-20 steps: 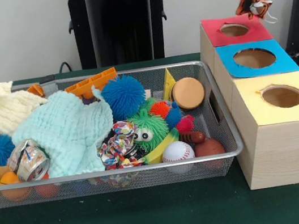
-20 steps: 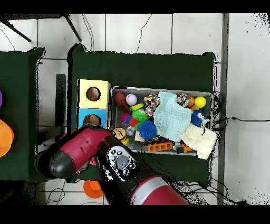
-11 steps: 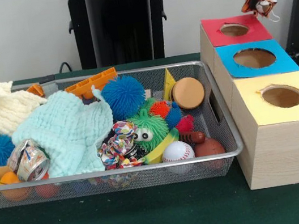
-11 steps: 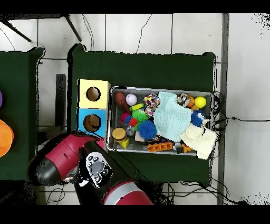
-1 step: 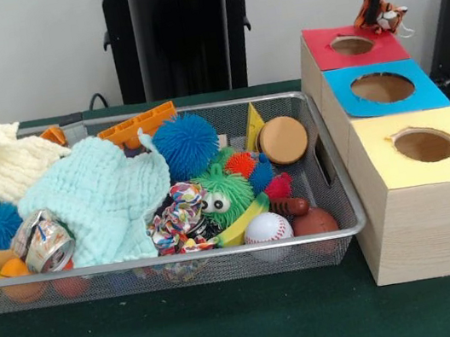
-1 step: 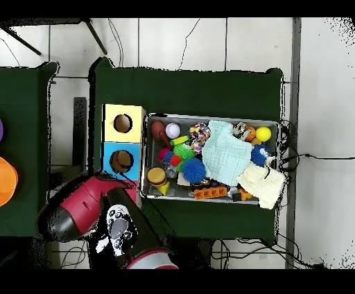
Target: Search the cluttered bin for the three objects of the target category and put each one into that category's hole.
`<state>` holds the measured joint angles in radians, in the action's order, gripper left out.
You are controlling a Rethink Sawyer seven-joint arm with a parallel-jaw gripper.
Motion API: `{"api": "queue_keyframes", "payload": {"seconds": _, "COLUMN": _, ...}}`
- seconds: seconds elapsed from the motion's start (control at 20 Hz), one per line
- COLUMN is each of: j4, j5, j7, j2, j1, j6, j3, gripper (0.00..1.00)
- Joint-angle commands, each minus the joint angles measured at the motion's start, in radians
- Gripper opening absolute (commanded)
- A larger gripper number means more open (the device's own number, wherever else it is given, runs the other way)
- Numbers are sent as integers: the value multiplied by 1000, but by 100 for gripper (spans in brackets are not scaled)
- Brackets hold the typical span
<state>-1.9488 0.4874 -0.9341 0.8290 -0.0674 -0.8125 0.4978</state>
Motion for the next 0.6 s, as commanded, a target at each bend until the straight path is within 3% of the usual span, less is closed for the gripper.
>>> {"api": "queue_keyframes", "payload": {"seconds": 0.05, "j4": 92, "j5": 42, "j7": -252, "j2": 22, "j1": -14, "j6": 18, "j3": -124, "gripper": 0}}
{"api": "queue_keyframes", "payload": {"seconds": 0.6, "j4": 89, "j5": 40, "j7": -215, "j2": 50, "j1": 11, "j6": 22, "j3": -162, "gripper": 0}}
